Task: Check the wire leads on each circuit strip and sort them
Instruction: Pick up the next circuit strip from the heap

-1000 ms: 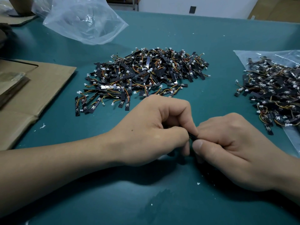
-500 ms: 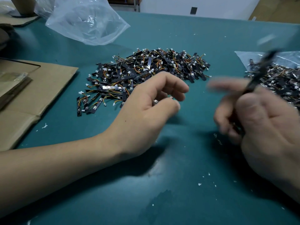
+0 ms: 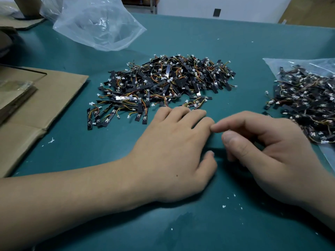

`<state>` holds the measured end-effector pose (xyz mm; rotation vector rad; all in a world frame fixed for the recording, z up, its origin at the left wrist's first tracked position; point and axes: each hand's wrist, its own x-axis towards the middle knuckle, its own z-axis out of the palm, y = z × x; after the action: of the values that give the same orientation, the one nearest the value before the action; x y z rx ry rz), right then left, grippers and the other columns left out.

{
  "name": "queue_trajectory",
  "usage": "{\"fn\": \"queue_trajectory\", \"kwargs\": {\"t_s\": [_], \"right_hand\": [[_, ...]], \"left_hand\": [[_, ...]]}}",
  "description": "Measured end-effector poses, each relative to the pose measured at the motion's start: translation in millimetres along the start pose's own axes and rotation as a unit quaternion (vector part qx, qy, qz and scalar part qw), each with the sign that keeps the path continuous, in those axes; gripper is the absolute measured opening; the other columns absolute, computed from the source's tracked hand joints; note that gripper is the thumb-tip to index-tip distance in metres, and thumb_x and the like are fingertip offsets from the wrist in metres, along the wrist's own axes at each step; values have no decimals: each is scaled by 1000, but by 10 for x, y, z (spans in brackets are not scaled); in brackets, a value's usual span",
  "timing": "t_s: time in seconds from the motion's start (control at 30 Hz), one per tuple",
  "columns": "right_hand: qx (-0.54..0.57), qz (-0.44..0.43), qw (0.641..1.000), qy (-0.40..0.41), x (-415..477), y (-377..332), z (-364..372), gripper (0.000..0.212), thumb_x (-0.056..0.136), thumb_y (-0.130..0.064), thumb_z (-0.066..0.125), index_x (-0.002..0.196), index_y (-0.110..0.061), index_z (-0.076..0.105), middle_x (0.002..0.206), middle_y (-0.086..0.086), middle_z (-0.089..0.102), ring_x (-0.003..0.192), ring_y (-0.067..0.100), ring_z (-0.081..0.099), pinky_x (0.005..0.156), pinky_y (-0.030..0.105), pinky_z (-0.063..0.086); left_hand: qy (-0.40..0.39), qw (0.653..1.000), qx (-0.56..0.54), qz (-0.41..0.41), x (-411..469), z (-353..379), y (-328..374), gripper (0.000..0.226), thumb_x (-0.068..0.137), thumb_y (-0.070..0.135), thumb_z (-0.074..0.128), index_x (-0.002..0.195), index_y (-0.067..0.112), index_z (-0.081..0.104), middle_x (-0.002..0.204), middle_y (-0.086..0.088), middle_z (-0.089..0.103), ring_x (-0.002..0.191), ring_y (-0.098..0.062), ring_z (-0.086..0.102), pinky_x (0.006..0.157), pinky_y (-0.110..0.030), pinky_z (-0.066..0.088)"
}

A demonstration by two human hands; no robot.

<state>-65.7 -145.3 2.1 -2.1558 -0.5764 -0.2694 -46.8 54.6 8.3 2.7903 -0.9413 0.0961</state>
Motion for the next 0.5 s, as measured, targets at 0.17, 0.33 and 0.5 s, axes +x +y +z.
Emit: {"fn": "queue_trajectory", "kwargs": {"t_s": [0.17, 0.33, 0.5], "right_hand": [[-13, 25, 999, -15, 19, 5, -8, 18, 95, -38, 57, 89, -27, 70, 67, -3, 64, 57, 16, 57, 57, 34, 47], [-50, 26, 997, -50, 17, 15, 5, 10, 95, -29, 63, 89, -28, 71, 67, -4, 65, 56, 15, 55, 55, 27, 45], [-53, 32, 998, -30, 24, 0, 2, 8, 95, -35, 64, 94, -30, 70, 70, -6, 66, 59, 14, 58, 56, 21, 44]], "left_hand": [[26, 996, -78, 44, 41, 18, -49, 26, 90, 27, 45, 110, 19, 60, 118, 3, 59, 111, -25, 53, 98, -43, 44], [107, 964, -239, 32, 102, 78, -132, 37, 80, -6, 53, 101, 18, 71, 100, 4, 60, 97, -16, 55, 86, -29, 46], [201, 932, -298, 31, 122, 94, -176, 42, 81, -15, 60, 103, 19, 71, 92, 11, 62, 88, -2, 58, 82, -15, 45]]}}
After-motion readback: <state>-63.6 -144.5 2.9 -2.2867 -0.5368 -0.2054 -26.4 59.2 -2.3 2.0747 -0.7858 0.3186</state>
